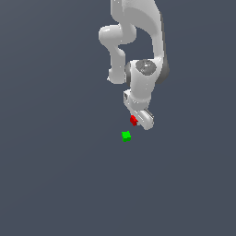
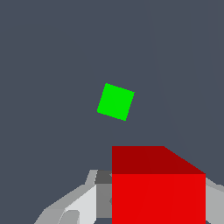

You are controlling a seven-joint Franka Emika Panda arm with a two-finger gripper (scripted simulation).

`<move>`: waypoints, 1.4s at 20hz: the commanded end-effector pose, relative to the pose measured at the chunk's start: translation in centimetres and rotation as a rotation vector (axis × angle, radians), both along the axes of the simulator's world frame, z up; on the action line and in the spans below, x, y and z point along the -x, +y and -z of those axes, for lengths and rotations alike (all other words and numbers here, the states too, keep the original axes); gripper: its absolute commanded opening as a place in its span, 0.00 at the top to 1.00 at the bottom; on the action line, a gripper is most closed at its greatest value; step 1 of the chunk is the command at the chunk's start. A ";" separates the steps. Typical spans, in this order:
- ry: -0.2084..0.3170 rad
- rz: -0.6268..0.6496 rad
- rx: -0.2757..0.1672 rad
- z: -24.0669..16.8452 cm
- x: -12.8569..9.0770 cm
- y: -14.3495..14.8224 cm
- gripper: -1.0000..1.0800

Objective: Stack the red cube on top of the green cube.

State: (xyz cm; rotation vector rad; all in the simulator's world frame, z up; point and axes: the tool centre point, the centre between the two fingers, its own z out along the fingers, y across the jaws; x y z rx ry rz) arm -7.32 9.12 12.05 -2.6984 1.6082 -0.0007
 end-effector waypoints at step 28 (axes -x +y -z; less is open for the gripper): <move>0.000 0.000 0.000 5.8 -3.9 -4.3 0.04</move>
